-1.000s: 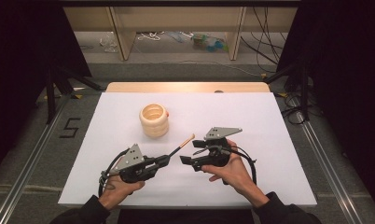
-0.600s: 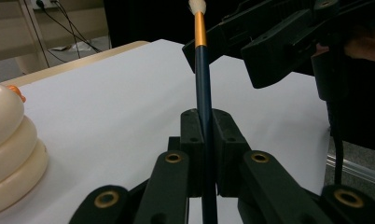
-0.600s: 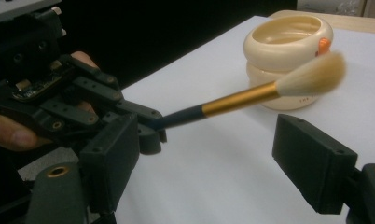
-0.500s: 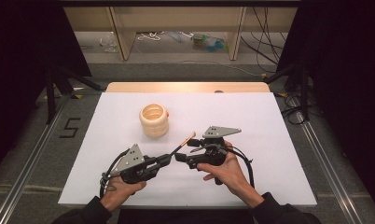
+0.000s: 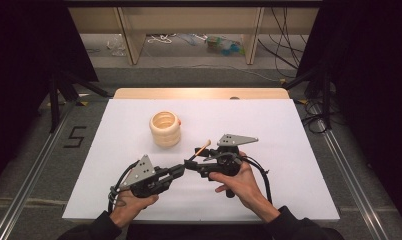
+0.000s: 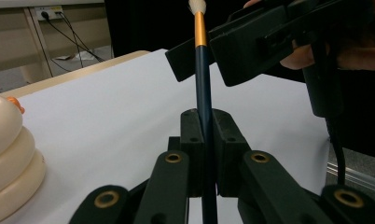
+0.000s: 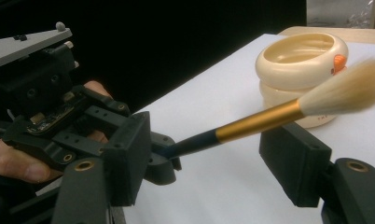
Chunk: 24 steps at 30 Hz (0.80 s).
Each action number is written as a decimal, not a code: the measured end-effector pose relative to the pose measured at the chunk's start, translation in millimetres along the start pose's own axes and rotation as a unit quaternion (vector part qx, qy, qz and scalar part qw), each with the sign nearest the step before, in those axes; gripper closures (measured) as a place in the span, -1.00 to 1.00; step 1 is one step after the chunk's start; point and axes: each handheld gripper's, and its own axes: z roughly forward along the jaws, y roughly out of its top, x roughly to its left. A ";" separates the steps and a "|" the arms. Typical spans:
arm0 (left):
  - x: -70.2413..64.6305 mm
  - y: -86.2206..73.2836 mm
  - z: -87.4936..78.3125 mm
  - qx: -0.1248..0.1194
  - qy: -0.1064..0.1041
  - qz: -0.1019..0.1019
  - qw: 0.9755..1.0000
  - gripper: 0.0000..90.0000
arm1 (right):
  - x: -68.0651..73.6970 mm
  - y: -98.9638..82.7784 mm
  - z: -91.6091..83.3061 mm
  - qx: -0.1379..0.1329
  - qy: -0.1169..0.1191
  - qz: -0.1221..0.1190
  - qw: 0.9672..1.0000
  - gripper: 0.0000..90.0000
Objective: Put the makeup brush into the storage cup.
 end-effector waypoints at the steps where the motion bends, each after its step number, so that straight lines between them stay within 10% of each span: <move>1: -0.3 0.5 -0.6 0.004 0.003 0.003 1.000 0.87 | 0.0 -0.1 0.3 -0.001 0.001 0.001 1.000 -0.17; 24: -3.3 2.4 -0.6 -0.012 0.002 0.005 1.000 0.87 | 0.4 0.3 0.5 -0.024 0.029 0.020 0.999 0.25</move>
